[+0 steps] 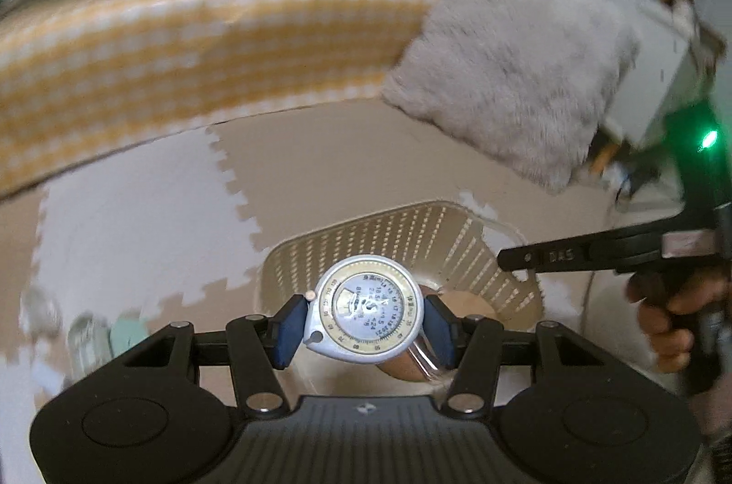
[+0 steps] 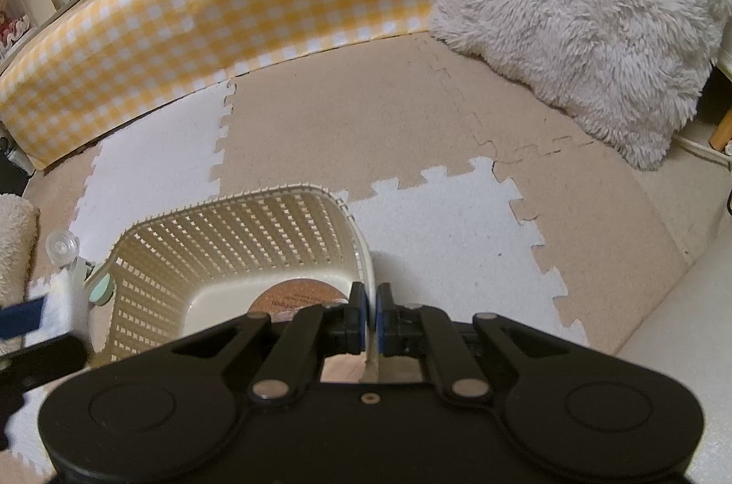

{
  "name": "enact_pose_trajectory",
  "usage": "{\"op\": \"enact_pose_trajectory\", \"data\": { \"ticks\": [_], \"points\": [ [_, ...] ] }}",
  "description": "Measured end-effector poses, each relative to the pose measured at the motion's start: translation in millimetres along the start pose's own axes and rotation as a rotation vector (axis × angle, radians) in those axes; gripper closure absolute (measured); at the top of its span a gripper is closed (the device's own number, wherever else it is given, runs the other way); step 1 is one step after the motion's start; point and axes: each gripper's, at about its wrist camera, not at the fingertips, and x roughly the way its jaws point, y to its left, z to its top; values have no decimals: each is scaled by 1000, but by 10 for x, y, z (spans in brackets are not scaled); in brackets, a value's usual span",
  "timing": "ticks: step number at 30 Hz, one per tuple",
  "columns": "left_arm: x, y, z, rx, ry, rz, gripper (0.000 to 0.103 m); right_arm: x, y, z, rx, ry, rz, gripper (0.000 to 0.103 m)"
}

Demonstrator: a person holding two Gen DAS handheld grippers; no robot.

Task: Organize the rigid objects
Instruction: 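Carry the tape-measure into the basket and open the left tool, then withdraw the left tool and move it toward the mint-green round case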

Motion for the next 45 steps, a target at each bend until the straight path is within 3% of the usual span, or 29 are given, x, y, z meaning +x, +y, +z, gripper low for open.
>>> {"op": "enact_pose_trajectory", "data": {
  "ticks": [5,12,21,32,45],
  "points": [
    [374,-159,139,127,81,73,47,2,-9,3,4,2,5,98],
    [685,-210,95,193,135,130,47,2,-23,5,14,5,14,98],
    [857,-178,-23,240,147,186,47,1,-24,7,19,5,19,98],
    [866,-146,-13,232,124,199,46,-2,-26,9,17,7,20,98],
    [694,-183,-11,166,119,136,41,2,-38,5,21,6,21,98]
  ]
}}
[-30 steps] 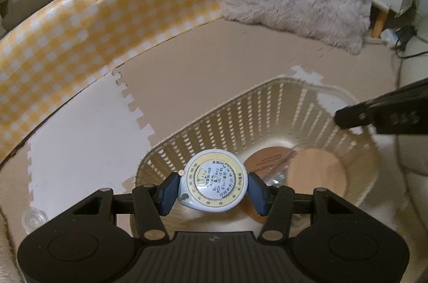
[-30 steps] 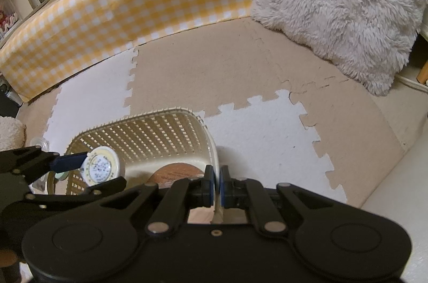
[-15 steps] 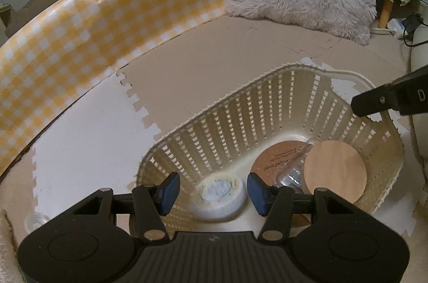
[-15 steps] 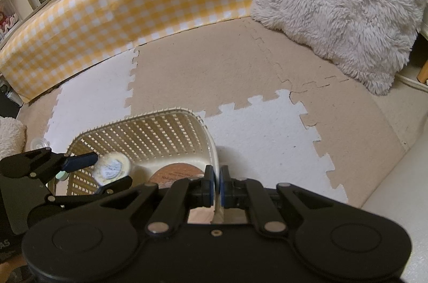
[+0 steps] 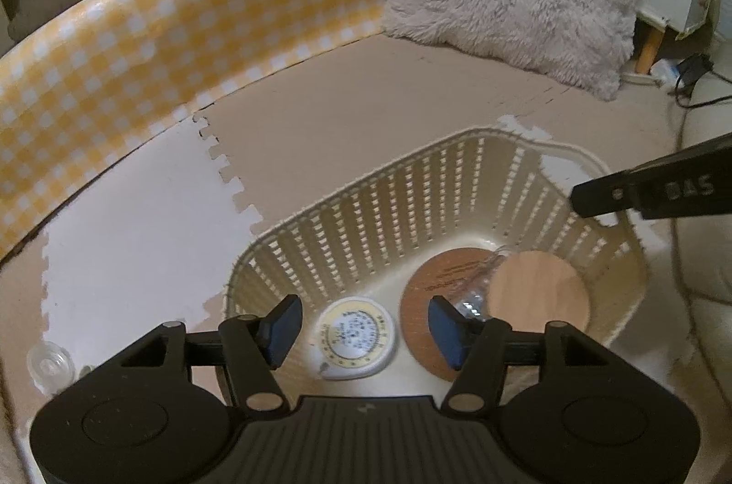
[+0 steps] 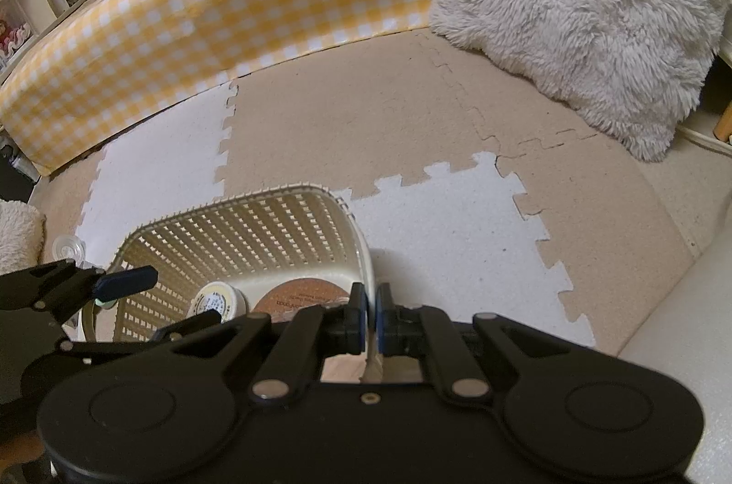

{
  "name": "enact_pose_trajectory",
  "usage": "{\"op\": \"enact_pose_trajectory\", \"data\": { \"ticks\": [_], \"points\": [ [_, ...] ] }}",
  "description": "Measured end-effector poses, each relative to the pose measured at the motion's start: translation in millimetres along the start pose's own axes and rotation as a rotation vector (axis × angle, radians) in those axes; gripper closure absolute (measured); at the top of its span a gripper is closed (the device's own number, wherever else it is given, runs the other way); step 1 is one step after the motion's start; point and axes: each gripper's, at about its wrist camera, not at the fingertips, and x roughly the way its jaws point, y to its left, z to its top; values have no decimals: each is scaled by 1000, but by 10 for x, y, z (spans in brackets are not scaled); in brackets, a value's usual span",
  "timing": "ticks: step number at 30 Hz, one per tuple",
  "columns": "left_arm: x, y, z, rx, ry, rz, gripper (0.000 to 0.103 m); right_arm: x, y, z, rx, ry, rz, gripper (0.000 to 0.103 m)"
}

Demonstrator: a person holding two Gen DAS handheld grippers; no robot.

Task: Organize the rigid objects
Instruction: 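Withdraw the left tool and move it toward the mint-green round case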

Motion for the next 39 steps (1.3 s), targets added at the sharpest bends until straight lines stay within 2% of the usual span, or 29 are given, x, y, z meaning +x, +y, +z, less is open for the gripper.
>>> {"op": "enact_pose_trajectory", "data": {
  "ticks": [5,16,18,20,23,29,33,39],
  "points": [
    [-129,-38,8,-3,-16,-29,36,1,-9,-2,3,0,3,98],
    [-472,-113,-61,-8,-34,-54,34,1,-9,-2,3,0,2,98],
    [-538,-115,-95,-13,-45,-56,30,-1,-10,-2,3,0,2,98],
    [-592,-99,-133,-18,-58,-58,20,1,-9,-3,2,0,1,98],
    [-670,-76,-180,-26,-71,-49,16,1,-8,-4,1,-1,0,98],
    [-893,78,-309,-102,-108,-68,0,2,-7,-4,2,0,1,98],
    [-1036,214,-425,-142,-132,-68,0,3,-4,-4,1,0,-1,98],
    [-1048,521,-645,-280,-130,-88,0,1,-3,-5,0,4,-3,98]
  ]
}}
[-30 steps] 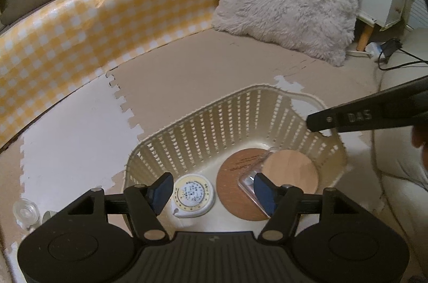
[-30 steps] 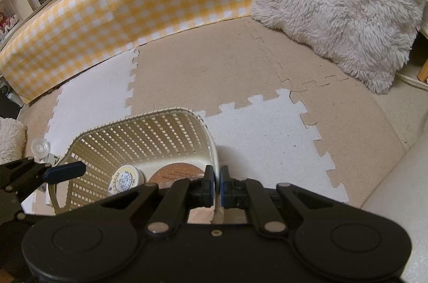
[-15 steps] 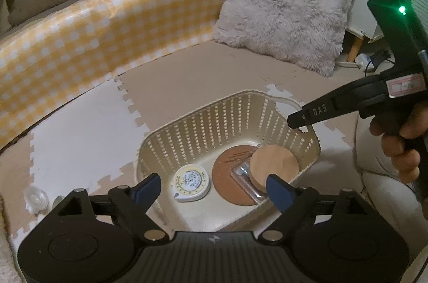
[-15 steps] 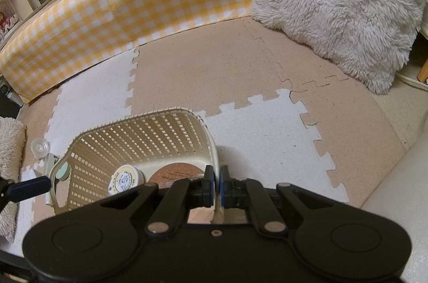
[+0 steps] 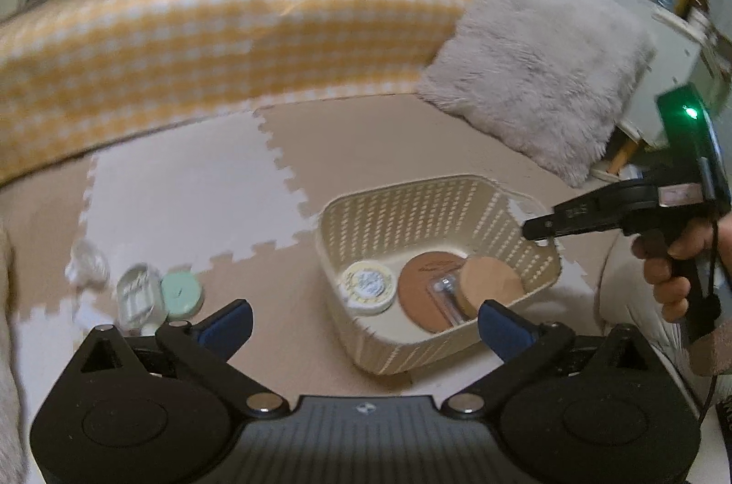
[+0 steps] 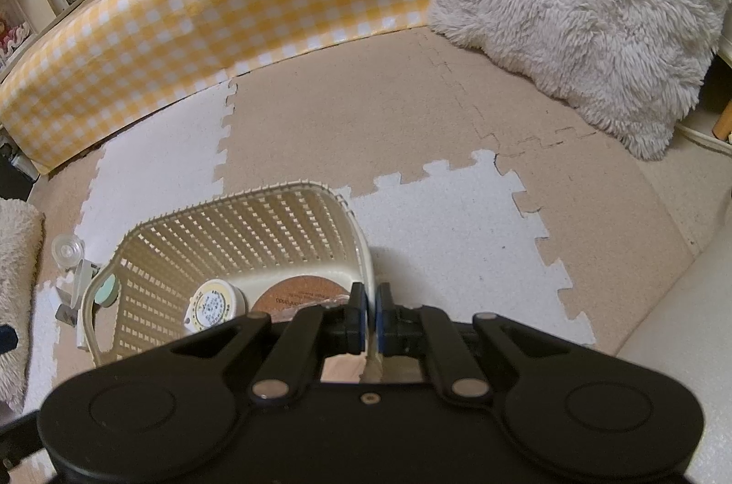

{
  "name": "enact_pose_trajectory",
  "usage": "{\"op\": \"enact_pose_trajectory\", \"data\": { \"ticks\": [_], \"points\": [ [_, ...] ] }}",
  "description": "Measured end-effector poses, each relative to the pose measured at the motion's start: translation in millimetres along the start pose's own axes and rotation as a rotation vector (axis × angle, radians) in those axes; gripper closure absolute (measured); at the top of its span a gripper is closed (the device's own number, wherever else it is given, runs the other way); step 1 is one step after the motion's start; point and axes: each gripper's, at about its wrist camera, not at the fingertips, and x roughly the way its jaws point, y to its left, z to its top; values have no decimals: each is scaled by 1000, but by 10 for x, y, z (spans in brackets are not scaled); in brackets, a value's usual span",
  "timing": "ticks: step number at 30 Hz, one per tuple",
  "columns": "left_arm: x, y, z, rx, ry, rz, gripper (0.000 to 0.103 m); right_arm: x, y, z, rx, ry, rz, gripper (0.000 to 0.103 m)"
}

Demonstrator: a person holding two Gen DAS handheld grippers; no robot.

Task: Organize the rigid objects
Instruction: 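Withdraw the left tool and move it toward the mint-green round case, then close the left tool on the mint-green round case and lift it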

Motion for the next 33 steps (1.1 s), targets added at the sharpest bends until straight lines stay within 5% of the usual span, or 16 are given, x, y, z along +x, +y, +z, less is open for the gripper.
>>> {"op": "enact_pose_trajectory", "data": {
  "ticks": [8,17,33],
  "points": [
    [232,448,-237,-125,18,64,0,6,14,-10,-1,-4,-6,98],
    [668,653,-397,-219,76,20,0,-5,38,-14,-17,-4,-16,98],
    [1142,1234,-367,-297,-32,84,0,-11,67,-20,-43,-4,-27,98]
  ]
}}
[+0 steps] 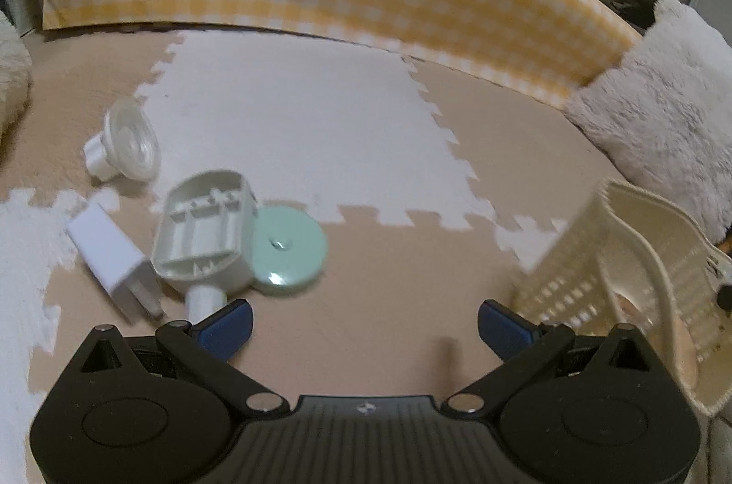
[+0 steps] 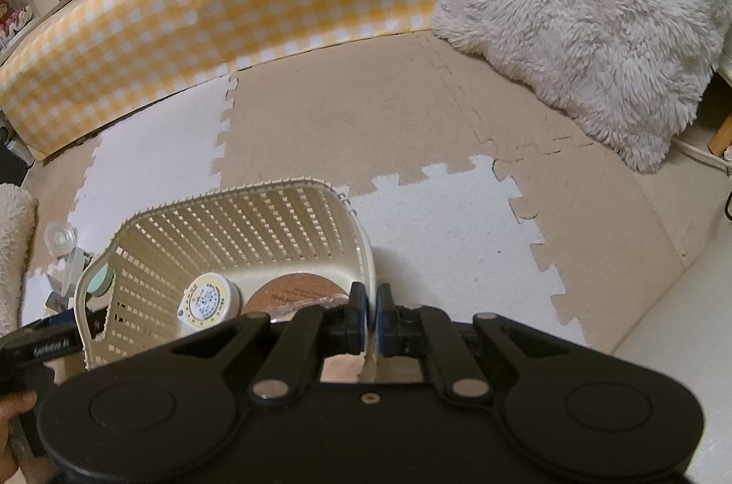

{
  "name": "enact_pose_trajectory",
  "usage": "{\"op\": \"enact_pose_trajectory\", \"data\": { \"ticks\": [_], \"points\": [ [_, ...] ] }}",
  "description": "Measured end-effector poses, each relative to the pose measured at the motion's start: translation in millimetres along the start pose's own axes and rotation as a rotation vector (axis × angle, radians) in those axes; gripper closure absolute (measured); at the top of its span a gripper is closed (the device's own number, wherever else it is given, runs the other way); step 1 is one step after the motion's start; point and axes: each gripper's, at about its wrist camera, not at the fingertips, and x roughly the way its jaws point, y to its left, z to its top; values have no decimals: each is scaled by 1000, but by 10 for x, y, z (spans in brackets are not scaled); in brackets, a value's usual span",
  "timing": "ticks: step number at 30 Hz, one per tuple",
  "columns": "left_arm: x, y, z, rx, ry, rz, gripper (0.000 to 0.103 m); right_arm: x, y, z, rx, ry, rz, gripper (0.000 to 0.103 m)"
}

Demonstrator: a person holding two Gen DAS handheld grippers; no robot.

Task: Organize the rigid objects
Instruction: 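Close the left tool on the mint-green round case and lift it, then carry the mint-green case into the basket and open the left tool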

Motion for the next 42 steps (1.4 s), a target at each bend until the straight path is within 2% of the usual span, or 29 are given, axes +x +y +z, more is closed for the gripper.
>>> {"op": "enact_pose_trajectory", "data": {
  "ticks": [6,10,15,19,21,23,24,27,32,42],
  "points": [
    [98,89,98,21,-33,34,0,11,7,0,-9,-2,-6,98],
    [161,86,125,86,-39,66,1,6,10,-2,-10,-3,-4,98],
    [193,105,148,137,-57,119,15,5,16,1,-15,-2,-7,98],
    [191,120,168,152,-69,144,33,5,15,1,-14,-2,-7,98],
    [188,108,166,172,-67,147,35,2,16,3,-12,-3,-8,98],
    [179,98,169,187,-67,145,49,1,14,3,-6,-4,-10,98],
    [171,100,176,183,-67,147,51,0,11,4,-1,-5,-11,98],
    [147,105,188,153,-63,124,52,-22,12,7,6,-19,-18,98],
    [88,15,202,160,-75,103,52,-33,17,8,12,-28,-19,98],
    [-300,-277,470,140,-183,16,52,-29,16,12,26,-46,-23,97]
  ]
}}
